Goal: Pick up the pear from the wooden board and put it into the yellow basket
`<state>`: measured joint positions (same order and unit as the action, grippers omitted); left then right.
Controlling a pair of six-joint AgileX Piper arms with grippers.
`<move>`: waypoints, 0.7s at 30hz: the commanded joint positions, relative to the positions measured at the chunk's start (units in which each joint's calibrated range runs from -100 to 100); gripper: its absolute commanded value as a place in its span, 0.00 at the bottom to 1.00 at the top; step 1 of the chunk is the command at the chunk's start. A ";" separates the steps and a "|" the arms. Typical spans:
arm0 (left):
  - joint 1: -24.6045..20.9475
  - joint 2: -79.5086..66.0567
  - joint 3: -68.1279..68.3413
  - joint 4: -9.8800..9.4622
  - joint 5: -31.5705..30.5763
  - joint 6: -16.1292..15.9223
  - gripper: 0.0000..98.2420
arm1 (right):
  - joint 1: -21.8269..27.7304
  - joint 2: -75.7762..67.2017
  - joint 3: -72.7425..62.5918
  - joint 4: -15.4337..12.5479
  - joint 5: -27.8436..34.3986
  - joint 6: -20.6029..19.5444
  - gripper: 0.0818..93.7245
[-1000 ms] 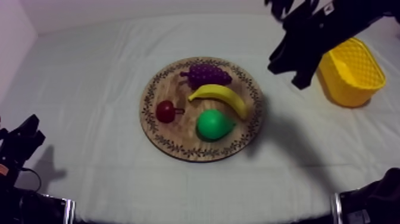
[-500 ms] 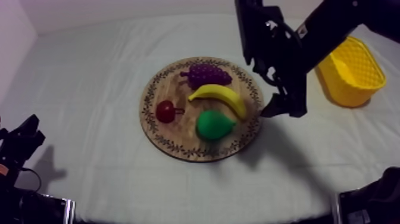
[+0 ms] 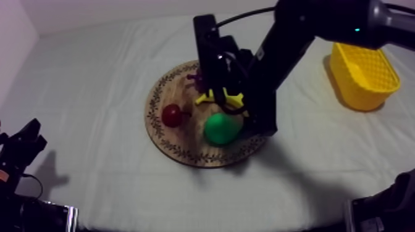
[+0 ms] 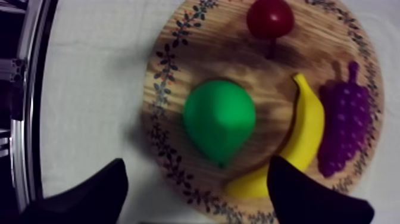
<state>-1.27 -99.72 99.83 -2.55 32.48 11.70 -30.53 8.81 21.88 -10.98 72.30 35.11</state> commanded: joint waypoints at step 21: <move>0.00 -0.02 -0.05 -0.01 0.01 0.00 0.00 | 0.31 21.30 -12.11 0.12 -1.87 0.50 0.84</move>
<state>-1.27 -99.72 99.83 -2.55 32.48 11.70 -30.30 29.77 9.82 -10.80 70.18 35.56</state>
